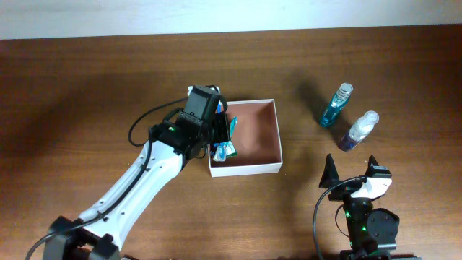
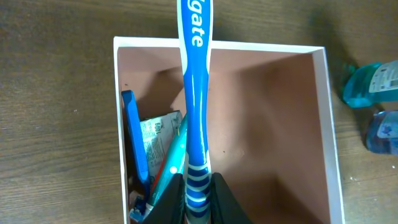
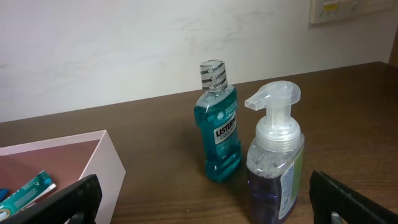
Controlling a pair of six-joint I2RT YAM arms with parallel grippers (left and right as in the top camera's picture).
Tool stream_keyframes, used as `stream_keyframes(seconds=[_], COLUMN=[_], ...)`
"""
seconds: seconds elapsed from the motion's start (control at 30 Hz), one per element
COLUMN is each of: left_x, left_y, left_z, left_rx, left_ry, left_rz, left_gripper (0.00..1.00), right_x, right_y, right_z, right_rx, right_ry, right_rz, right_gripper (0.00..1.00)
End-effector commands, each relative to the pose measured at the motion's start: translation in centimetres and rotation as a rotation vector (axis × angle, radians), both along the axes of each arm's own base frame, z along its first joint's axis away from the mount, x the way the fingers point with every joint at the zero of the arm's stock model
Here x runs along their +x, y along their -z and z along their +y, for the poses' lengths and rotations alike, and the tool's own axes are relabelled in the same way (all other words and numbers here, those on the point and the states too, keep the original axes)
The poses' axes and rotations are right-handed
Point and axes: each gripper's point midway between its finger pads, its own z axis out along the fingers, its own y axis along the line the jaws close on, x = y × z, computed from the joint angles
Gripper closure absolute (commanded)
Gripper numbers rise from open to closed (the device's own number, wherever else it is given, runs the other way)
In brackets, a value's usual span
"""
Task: Pack container
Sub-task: 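Carry the toothbrush into the pink box beside the toothpaste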
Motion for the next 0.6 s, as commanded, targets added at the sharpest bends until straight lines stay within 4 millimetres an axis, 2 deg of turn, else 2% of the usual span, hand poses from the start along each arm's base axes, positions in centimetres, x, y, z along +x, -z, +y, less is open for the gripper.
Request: stream_keyframes(seconds=[0.0,0.1,0.27,0.57], left_x=[0.4,0.9,0.8,-0.1], left_y=[0.6,2.1,3.3,3.9], left_z=[-0.5,-0.6,-0.6,-1.4], left_rx=[0.0,0.018,0.033,0.048], left_ry=[-0.003,-0.007,-0.006,0.02], left_rz=[0.012,0.029,0.058,0.082], left_gripper=[1.0,0.99,0.99,1.0], right_x=[0.0,0.0,0.0,0.0], right_y=[0.3,0.3,0.3,0.3], right_z=[-0.2,-0.2,-0.2,-0.2], right_rx=[0.007,0.007,0.007,0.007], right_ry=[0.01,0.01,0.01,0.01], right_rz=[0.005,0.005,0.005,0.005], right_gripper=[0.02,0.02,0.02,0.02])
